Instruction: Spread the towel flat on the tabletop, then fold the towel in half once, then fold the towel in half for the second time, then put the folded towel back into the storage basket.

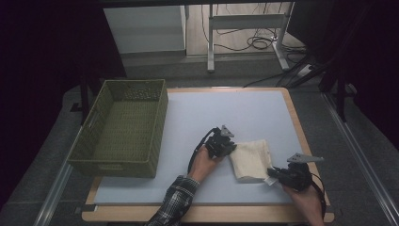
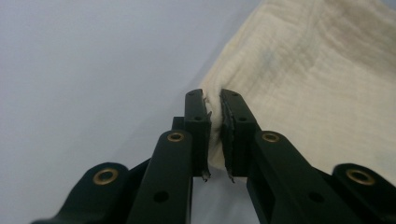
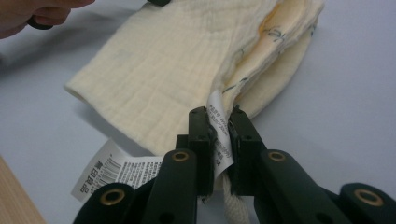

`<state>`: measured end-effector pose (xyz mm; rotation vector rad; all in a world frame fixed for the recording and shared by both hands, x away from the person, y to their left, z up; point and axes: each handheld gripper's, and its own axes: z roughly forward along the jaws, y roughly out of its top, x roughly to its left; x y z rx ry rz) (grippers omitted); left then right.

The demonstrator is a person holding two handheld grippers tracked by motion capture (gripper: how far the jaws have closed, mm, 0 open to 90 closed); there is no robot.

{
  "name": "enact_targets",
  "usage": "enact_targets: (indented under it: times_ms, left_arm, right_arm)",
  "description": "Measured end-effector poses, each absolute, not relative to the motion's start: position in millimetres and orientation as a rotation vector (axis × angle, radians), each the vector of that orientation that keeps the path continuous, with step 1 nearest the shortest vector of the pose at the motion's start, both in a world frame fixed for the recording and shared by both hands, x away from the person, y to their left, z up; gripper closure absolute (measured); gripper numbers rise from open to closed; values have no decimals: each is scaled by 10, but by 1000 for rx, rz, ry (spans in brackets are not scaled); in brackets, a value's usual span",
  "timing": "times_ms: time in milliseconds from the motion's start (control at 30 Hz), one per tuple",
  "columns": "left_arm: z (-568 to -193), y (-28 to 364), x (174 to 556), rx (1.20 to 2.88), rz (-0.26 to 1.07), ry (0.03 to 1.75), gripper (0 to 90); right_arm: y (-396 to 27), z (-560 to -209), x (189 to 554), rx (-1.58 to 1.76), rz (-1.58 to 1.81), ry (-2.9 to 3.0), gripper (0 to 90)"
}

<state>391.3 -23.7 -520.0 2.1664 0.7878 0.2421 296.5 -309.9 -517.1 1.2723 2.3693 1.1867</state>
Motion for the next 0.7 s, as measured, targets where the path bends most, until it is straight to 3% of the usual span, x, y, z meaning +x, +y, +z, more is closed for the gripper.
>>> enact_targets:
  times_ms: [700]
  left_arm:
    - [-4807,178,3869,2122,315,802,816]
  right_arm:
    - [-2752,-4864,3033,1121,1282,2398,817]
